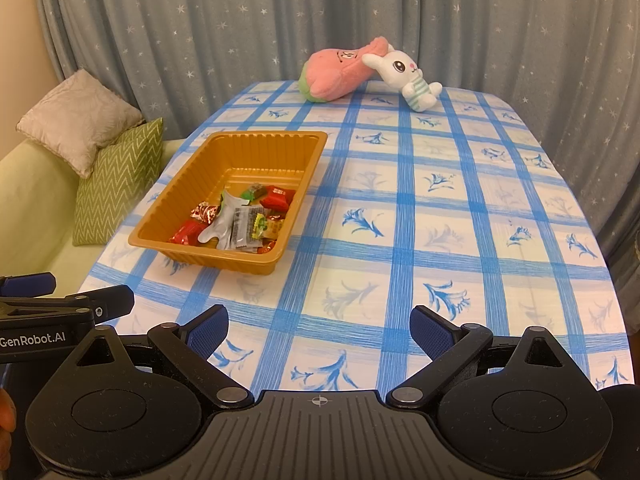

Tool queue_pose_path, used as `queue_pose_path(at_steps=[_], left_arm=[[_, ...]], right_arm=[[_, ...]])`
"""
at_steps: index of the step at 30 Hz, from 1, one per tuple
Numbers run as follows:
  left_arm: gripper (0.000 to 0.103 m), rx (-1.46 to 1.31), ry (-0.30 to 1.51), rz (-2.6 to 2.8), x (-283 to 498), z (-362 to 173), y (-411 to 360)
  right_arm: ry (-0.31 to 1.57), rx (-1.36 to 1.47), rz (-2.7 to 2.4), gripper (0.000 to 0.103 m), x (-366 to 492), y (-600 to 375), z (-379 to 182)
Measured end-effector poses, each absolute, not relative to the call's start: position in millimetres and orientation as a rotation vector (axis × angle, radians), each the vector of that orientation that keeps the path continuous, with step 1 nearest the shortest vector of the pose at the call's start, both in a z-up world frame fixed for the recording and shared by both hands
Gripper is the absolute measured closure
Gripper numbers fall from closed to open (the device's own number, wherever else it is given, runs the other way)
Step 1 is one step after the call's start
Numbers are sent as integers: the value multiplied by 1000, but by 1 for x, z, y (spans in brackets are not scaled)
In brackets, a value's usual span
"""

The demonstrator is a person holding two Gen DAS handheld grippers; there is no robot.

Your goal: Organize snacks

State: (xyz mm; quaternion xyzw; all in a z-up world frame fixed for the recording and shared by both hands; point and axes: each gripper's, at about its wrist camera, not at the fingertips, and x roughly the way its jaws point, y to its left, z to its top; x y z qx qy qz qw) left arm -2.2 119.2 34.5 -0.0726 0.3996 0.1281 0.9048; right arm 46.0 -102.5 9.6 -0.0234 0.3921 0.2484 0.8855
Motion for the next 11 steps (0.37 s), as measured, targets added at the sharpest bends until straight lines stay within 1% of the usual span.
queue_pose_path(at_steps=[11], left_arm=[[0, -145, 807, 267, 0, 34, 119]], right_arm=[[814, -49, 518, 6, 46, -103, 10]])
